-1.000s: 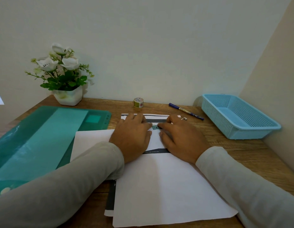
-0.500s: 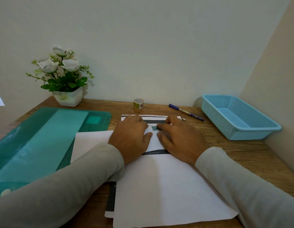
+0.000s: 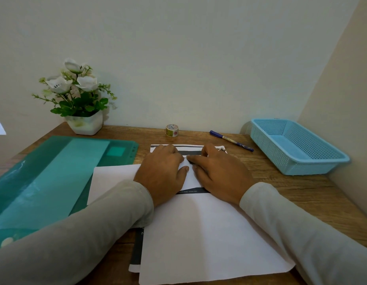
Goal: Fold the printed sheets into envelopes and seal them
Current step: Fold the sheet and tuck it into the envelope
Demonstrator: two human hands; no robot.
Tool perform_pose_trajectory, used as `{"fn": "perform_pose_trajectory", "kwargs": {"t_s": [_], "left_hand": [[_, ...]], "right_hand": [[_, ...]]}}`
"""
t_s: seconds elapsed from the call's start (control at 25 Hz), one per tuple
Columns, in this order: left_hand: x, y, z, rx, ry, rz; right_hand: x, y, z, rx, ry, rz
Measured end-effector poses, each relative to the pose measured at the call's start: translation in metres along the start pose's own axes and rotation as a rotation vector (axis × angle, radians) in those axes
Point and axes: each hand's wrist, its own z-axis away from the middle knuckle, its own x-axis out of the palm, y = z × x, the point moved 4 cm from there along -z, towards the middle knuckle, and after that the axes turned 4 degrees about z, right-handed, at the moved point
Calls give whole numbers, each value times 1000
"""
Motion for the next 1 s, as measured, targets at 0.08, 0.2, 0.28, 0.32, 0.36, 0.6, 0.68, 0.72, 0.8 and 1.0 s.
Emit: {"fn": "perform_pose_trajectory", "kwargs": {"t_s": [0.08, 0.2, 0.28, 0.32, 0.36, 0.6, 0.68, 0.72, 0.8, 1.0], "left_hand": [[-1, 1, 0, 0, 2, 4], [-1, 0, -1, 3, 8, 7], [-1, -1, -1, 8, 16, 2], [-1, -1, -1, 8, 17, 3], [-1, 0, 0, 6, 17, 4], [-1, 0, 0, 0, 5, 16], [-1, 0, 0, -3, -10, 23], [-1, 0, 0, -3, -15, 23], [-1, -1, 0, -3, -21, 23], [-2, 1, 1, -13, -20, 26]], "right_hand": [[-2, 0, 6, -20, 30, -12], [-3, 2, 8, -16, 52, -40], [0, 1, 1, -9, 45, -32], [2, 0, -1, -7, 30, -28], [3, 0, 0, -8, 18, -27], [-1, 10, 13, -12, 74, -107], [-3, 16, 12, 50, 102, -119], [-4, 18, 12, 79, 115, -118], [-4, 19, 12, 103, 118, -82], [-2, 7, 11, 5, 50, -54]]}}
